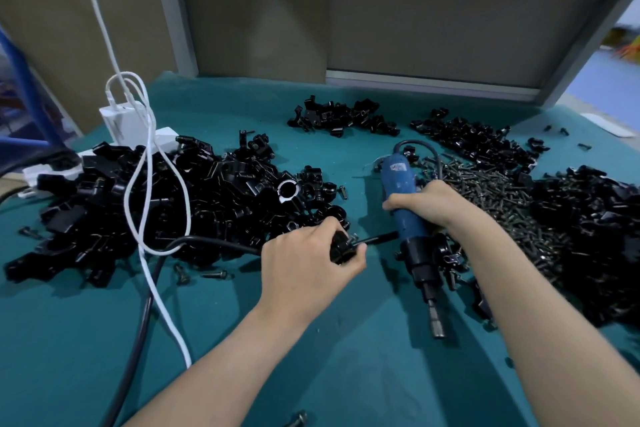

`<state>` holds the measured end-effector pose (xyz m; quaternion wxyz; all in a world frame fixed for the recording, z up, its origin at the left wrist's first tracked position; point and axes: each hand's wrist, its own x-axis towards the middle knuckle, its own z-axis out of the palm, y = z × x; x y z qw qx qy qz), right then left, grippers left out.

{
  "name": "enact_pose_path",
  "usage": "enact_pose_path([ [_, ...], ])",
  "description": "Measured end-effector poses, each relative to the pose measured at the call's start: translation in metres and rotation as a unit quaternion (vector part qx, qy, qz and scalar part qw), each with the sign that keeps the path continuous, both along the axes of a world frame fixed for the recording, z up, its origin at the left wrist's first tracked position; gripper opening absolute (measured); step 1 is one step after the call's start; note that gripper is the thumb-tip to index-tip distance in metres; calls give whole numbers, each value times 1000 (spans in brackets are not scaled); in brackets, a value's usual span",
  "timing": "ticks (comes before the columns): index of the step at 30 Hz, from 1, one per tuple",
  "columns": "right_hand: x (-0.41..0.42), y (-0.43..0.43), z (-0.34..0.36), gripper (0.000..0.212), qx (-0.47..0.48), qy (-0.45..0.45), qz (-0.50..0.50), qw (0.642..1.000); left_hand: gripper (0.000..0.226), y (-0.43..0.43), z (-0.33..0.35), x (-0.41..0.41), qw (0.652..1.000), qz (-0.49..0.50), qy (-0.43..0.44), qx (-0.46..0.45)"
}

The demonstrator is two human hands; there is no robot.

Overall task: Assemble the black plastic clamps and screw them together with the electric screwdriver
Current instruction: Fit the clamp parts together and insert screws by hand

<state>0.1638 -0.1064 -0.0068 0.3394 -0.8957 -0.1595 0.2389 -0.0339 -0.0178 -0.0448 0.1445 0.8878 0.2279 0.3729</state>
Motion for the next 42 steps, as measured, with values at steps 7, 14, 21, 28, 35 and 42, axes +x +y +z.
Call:
enact_pose_path([
  [7,-3,-7,38,47,553,288,-66,779,26,-2,-2,-1,1000,-7,22,1],
  [14,-8,0,40,18,741,297,-49,600,28,-2,-2,1,999,7,41,-2],
  [21,-1,-6,39,16,736,281,-124,603,33,-3,0,0,998,16,55,-7],
  [28,-11,6,46,12,723,270,-86,631,23,-3,4,-1,999,10,35,-8],
  [35,-15,8,47,13,717,291,-94,627,23,-6,4,-2,998,0,36,-43],
  [42,-18,10,49,13,735,287,-69,611,29,-7,4,-3,992,-10,35,-119],
])
